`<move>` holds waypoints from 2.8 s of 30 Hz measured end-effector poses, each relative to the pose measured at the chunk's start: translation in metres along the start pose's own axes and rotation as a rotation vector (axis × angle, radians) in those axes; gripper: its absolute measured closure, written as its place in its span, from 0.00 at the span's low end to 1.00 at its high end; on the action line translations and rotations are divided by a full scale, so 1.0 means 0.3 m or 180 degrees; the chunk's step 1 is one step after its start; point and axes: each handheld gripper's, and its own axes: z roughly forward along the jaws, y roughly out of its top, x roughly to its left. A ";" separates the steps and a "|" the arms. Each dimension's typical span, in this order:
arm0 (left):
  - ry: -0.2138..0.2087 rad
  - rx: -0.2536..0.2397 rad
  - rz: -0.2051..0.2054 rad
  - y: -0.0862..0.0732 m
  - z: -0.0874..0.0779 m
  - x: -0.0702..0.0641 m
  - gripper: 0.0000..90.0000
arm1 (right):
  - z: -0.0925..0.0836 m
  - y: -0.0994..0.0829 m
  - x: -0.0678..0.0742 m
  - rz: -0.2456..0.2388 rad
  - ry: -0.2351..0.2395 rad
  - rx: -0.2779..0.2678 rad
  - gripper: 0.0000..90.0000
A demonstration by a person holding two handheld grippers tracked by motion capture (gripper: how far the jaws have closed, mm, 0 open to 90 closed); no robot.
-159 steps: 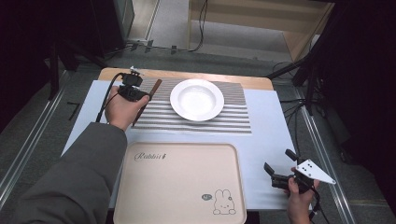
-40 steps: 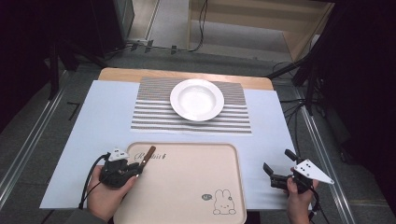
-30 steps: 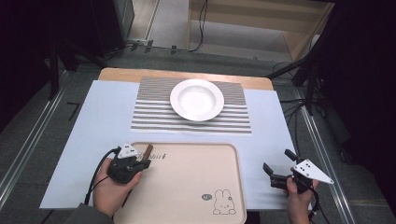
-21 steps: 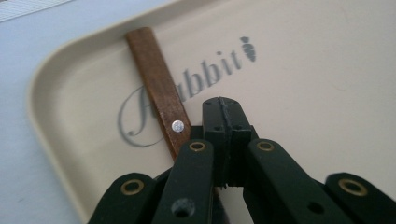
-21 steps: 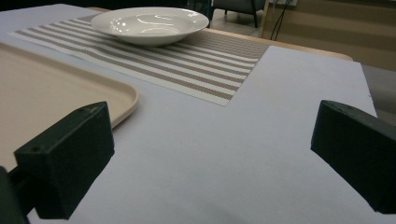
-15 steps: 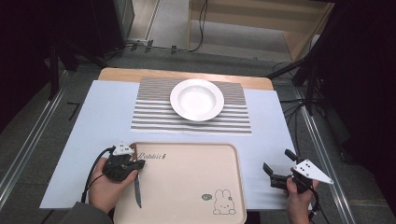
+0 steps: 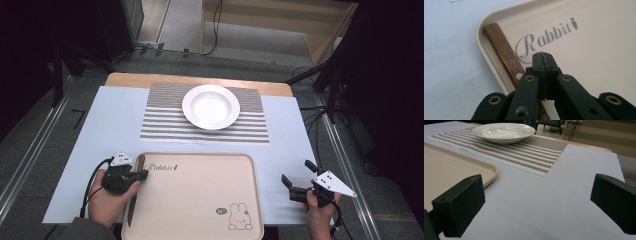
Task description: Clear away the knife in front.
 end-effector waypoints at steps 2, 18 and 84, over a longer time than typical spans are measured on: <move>-0.0027 -0.0077 -0.0010 -0.002 -0.004 0.001 0.94 | 0.000 0.000 0.000 -0.0002 0.0001 0.0000 0.00; -0.0376 -0.0804 0.0090 -0.004 -0.072 0.019 0.39 | 0.001 0.000 0.001 -0.0019 -0.0009 0.0012 0.00; 0.0232 -0.1409 -0.0161 -0.131 -0.260 0.278 0.00 | 0.002 0.000 0.002 -0.0020 -0.0017 0.0025 0.00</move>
